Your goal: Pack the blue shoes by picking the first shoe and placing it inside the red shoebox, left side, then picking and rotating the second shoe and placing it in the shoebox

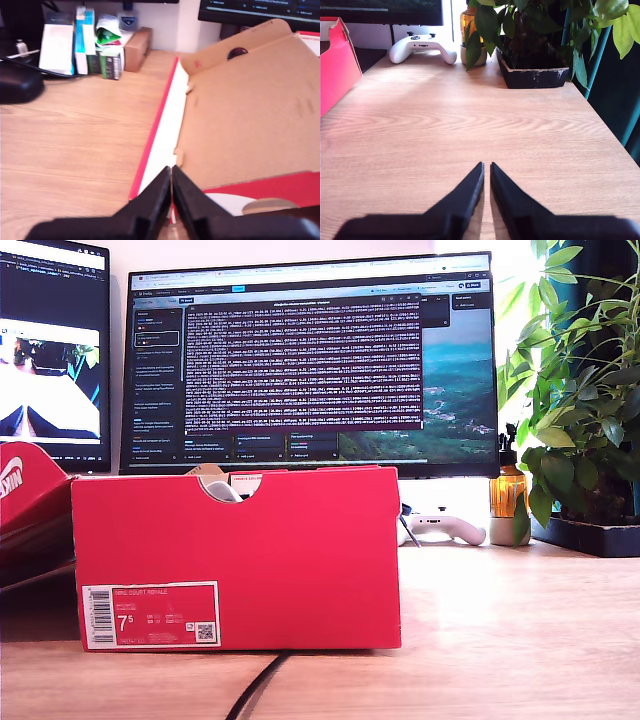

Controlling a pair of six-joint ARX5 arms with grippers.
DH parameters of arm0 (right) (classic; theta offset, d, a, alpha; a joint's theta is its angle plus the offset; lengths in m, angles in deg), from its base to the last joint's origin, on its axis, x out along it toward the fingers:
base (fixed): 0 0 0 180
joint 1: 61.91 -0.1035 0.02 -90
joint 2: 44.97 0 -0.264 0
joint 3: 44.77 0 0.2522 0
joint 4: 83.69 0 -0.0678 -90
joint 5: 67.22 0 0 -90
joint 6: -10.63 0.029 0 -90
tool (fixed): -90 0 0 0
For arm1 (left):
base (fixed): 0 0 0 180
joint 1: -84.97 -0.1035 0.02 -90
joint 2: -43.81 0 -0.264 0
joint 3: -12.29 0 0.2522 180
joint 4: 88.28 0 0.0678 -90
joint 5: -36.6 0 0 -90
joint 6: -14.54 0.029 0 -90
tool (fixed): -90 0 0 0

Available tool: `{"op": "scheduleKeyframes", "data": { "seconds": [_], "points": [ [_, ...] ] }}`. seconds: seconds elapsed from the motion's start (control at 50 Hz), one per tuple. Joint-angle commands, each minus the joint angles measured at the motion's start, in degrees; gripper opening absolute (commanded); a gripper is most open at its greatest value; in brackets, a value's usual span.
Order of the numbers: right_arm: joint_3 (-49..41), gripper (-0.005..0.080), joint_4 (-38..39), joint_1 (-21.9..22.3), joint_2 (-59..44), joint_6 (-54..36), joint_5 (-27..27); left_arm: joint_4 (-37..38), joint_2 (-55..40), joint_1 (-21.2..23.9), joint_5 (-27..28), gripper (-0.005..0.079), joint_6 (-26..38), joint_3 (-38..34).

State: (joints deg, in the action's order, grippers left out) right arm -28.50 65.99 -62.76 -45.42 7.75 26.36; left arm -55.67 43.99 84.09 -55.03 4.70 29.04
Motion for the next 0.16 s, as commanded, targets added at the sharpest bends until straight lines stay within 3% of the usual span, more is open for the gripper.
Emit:
{"op": "scheduleKeyframes", "data": {
  "seconds": [0.0, 0.14],
  "points": [
    [0.2, -0.0012, -0.1, 0.1, 0.3, 0.3, 0.0, 0.2, 0.5, 0.1, 0.2, -0.0016, -0.7, -1.7],
    [0.2, -0.0012, -0.1, 0.1, 0.3, 0.3, 0.0, 0.2, 0.5, 0.2, 0.7, -0.0016, -2.2, -1.7]
  ]
}}
